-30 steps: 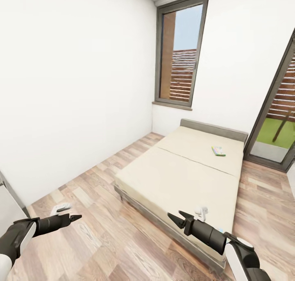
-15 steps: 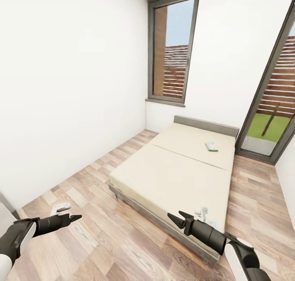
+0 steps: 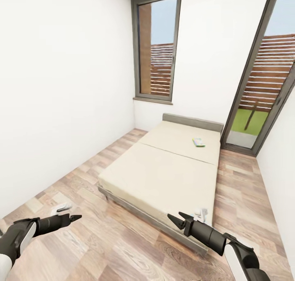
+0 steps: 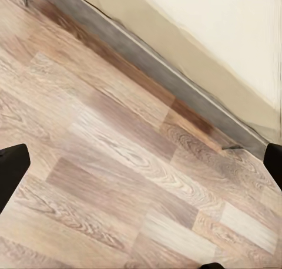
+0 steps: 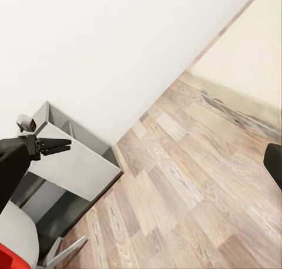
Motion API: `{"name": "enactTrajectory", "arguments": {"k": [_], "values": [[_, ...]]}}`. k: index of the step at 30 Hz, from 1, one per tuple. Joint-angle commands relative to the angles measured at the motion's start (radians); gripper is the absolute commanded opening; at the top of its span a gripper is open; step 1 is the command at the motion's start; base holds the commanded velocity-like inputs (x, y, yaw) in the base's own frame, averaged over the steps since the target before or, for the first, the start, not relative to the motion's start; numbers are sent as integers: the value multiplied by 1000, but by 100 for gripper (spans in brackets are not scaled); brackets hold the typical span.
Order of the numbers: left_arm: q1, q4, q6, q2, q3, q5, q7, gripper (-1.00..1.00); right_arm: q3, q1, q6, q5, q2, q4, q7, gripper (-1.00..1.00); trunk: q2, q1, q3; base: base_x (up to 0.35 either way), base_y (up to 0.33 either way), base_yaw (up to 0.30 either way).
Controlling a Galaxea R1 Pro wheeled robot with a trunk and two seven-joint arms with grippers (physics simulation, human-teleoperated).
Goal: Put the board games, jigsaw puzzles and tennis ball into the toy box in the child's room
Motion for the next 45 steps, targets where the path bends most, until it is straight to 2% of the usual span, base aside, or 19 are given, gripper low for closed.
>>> {"name": "enactTrajectory", "arguments": {"k": [1,38,45], "values": [[0,-1,9,0,3,6,-2,100,-1,-1,8,-6,0,0,1,100,-2,1,-2,0,0,-272],[0,-1,9,0,3,6,-2,100,-1,-1,8,-6,1,1,1,100,-2,1,14,0,1,-279],[0,-1,9,0,3,6,-2,100,-1,-1,8,-6,0,1,1,100,-2,1,15,0,87,-130]]}}
